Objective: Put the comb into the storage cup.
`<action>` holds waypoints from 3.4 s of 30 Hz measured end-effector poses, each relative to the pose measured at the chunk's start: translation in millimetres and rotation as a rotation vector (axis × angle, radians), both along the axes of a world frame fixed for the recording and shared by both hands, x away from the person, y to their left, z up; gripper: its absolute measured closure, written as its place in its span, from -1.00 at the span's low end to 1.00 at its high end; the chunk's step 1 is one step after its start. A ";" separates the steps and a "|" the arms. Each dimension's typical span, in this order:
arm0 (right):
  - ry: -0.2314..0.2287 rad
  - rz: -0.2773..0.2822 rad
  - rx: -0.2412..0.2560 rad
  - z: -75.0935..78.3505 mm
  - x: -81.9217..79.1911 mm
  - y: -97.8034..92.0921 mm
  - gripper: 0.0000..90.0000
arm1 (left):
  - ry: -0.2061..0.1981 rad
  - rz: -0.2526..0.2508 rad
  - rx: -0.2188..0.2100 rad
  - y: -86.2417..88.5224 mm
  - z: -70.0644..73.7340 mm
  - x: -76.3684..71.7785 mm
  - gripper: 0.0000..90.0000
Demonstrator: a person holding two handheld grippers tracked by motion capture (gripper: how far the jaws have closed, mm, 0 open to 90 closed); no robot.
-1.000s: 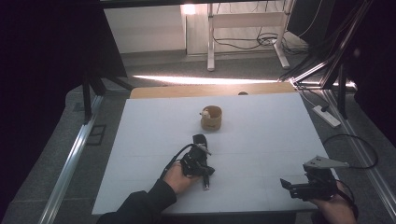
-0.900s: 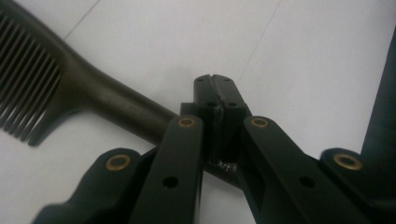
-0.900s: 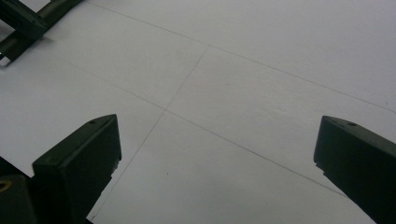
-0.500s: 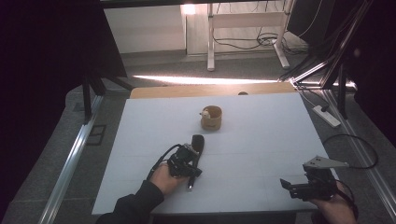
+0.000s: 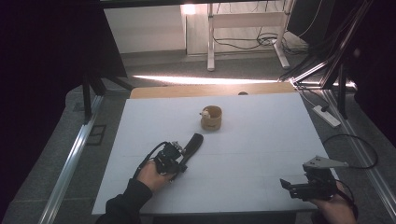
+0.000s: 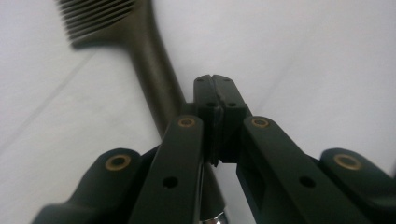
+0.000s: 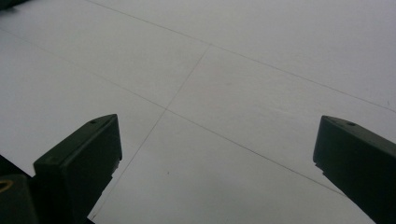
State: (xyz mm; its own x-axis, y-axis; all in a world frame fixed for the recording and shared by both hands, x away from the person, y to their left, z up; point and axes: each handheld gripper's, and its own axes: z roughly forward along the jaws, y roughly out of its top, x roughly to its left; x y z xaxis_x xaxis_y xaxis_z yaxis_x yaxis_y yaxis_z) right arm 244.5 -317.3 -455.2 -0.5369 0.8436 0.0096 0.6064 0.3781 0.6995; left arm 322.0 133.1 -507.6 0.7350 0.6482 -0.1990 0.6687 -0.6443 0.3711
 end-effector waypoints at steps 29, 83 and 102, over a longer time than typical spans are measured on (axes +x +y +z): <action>0.007 -0.001 -0.002 -0.1 0.4 0.2 -0.96 | -0.117 0.121 -0.088 17.5 25.9 -0.7 -0.30; 0.012 0.005 -0.009 -0.7 0.9 1.1 -0.96 | -0.070 0.077 0.154 -7.0 -16.9 5.9 -1.00; 0.018 0.008 -0.013 -1.0 1.3 1.5 -0.95 | -0.062 0.110 0.134 -1.6 -2.8 4.9 0.43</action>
State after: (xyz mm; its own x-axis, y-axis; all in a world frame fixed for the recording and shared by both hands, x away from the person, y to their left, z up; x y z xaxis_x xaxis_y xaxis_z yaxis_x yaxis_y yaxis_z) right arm 245.8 -315.8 -456.2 -0.5435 0.8393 0.0084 0.6155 0.3918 0.6839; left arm 326.9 131.5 -510.4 0.6663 0.7431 -0.0617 0.7164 -0.6150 0.3296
